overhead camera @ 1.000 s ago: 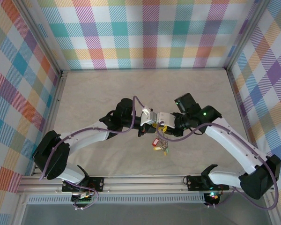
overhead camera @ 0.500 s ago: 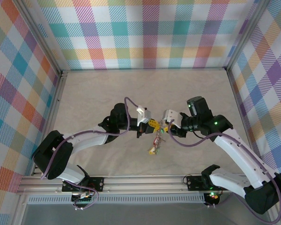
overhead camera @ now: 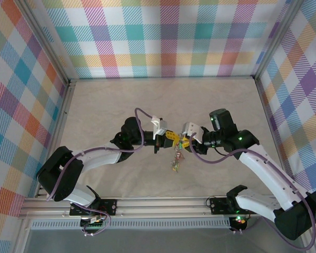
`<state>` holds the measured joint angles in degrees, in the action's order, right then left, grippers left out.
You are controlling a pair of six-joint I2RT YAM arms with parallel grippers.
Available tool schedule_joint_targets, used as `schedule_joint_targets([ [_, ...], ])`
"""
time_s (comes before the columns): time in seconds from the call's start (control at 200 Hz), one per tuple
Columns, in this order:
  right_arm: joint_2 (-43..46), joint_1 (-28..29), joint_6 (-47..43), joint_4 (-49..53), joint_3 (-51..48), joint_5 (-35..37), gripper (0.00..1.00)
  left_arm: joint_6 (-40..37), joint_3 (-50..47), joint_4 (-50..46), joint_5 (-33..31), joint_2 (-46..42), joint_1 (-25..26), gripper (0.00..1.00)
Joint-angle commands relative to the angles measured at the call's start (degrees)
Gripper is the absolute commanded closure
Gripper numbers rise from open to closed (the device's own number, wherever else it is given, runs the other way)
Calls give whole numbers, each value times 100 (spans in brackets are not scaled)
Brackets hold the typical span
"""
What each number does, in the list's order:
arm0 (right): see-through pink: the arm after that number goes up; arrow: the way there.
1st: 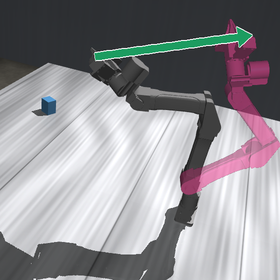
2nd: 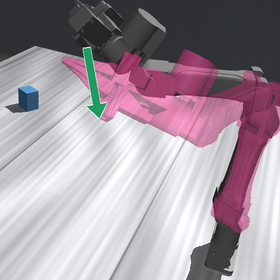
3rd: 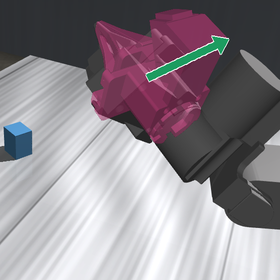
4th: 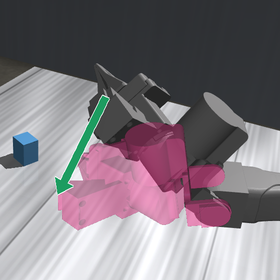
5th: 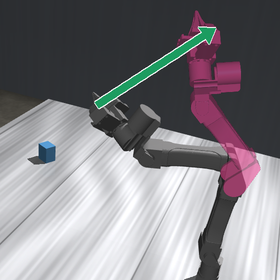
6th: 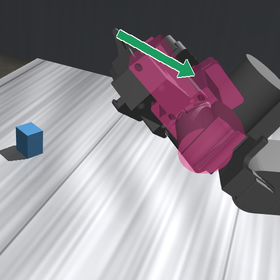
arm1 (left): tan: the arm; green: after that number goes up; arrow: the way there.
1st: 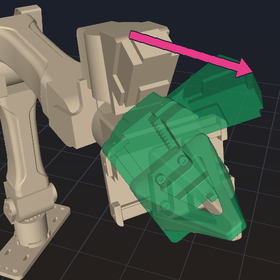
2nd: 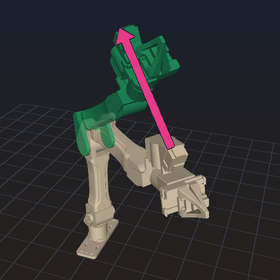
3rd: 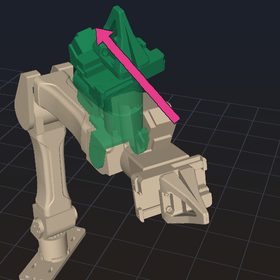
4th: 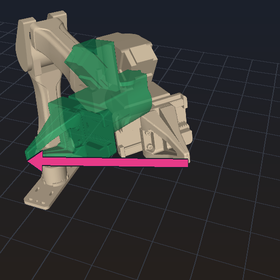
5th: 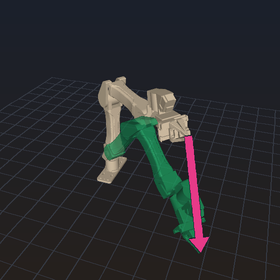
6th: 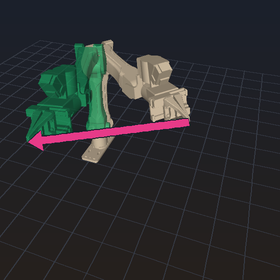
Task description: Put the keys on the keyring
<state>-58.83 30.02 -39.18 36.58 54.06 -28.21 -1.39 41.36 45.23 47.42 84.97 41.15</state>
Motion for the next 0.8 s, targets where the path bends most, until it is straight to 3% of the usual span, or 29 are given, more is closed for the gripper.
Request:
schedule_joint_targets([
  [0.0,-50,21,138,-230,-175,-326,73,281,44,943,23,42,-20,100],
  [0.2,105,-128,333,-594,-382,-304,70,403,51,1146,65,101,-19,100],
  [0.465,611,-850,785,-1217,-686,-1013,65,433,68,1152,83,130,-19,100],
  [0.795,342,-875,807,-1367,-721,-1559,68,499,100,1225,57,177,-27,100],
])
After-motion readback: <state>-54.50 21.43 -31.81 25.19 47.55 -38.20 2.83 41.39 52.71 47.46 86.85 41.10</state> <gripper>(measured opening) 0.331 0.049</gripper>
